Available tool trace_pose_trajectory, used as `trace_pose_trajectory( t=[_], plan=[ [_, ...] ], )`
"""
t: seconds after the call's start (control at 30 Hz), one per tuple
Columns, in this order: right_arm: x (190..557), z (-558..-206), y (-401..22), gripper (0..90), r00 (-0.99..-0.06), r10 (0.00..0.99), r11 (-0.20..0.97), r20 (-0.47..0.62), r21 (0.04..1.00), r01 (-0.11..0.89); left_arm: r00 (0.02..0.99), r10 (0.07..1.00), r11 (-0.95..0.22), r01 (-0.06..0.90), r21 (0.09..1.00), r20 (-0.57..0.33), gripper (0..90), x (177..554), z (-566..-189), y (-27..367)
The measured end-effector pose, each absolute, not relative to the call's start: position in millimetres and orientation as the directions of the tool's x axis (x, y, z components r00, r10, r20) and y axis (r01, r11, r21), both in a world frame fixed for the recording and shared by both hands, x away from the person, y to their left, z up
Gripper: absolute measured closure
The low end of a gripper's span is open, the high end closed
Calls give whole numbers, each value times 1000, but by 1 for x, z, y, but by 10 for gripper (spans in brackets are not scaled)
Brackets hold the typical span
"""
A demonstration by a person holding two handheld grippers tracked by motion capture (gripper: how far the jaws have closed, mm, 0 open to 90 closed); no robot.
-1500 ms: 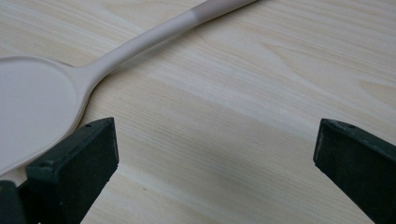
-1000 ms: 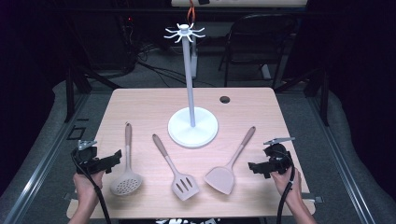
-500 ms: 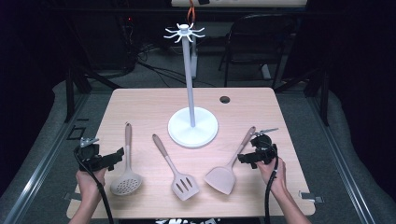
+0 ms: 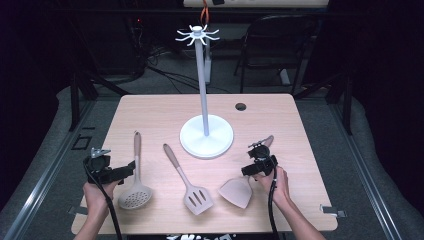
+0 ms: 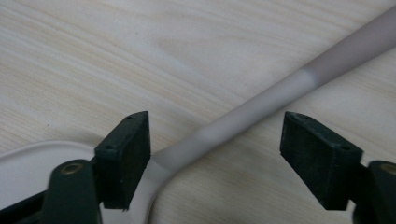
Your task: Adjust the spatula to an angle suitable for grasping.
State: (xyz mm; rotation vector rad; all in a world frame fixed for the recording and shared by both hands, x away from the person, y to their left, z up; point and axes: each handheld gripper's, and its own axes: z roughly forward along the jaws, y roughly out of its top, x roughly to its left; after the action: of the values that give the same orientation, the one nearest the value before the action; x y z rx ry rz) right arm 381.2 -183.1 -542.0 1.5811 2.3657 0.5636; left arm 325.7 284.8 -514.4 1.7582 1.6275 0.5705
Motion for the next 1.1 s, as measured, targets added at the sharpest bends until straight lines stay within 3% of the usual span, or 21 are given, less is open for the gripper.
trace_pose_trajectory(
  t=[0.13,0.5,0.8,0.93,1.1],
  plan=[
    [381,-545,-182,344,-391,920,345,23,422,838,133,983,-3,694,720,-124,31,325,-515,285],
    [377,-547,-178,404,-411,911,380,-36,461,802,147,980,-11,709,706,-133,48,325,-518,286],
    [378,-547,-180,394,-399,917,364,-22,459,811,153,979,-15,709,705,-133,51,325,-518,285],
    [381,-547,-184,346,-373,928,345,-25,439,830,154,979,-17,711,703,-132,51,326,-519,286],
    [383,-551,-189,346,-349,936,295,47,437,849,160,979,-24,714,700,-130,51,326,-519,284]
  ],
)
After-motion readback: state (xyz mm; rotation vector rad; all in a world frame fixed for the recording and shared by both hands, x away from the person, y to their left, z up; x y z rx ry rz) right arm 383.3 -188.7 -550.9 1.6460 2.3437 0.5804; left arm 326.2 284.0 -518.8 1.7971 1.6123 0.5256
